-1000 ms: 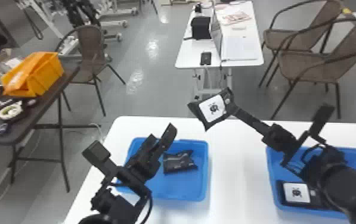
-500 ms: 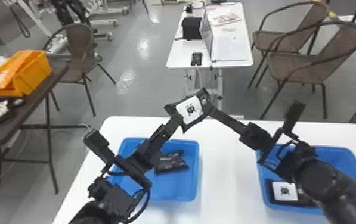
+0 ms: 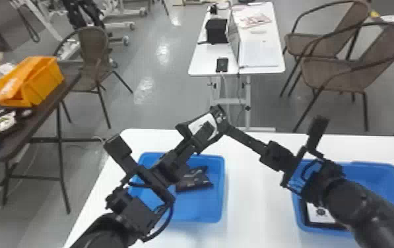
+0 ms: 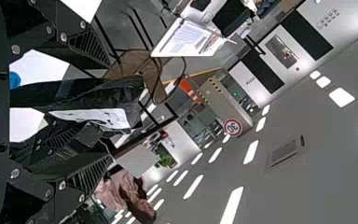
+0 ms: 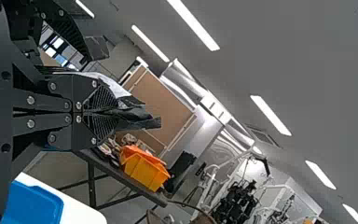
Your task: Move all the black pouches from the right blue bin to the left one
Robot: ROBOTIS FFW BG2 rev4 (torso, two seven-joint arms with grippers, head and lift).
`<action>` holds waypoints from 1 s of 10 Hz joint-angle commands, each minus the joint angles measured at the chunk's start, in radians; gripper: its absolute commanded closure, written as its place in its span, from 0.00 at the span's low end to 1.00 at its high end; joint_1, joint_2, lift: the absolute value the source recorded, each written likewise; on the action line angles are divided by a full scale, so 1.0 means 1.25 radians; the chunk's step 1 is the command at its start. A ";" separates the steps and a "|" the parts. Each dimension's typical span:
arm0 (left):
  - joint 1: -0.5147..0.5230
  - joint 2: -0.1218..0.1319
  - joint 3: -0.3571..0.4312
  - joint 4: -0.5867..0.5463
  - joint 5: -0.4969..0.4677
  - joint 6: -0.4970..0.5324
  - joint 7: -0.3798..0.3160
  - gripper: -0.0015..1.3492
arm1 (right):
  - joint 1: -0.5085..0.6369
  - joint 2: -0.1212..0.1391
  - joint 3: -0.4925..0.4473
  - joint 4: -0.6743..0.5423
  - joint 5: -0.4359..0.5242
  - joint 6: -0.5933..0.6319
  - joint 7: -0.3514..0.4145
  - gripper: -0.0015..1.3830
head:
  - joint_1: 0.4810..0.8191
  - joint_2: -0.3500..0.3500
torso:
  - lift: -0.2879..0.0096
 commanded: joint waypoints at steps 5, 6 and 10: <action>0.033 -0.019 0.008 -0.057 -0.072 -0.024 0.068 0.90 | -0.002 0.000 0.000 0.006 0.003 -0.015 0.000 0.90 | 0.63 0.78 | 1.00; 0.039 -0.019 0.005 -0.057 -0.072 -0.052 0.073 0.90 | -0.003 0.000 0.000 0.009 0.008 -0.021 0.000 0.90 | 0.63 0.78 | 1.00; 0.091 -0.039 0.061 -0.054 -0.385 -0.108 0.149 0.90 | 0.068 0.002 -0.103 -0.100 0.213 -0.032 -0.112 0.07 | 0.63 0.81 | 1.00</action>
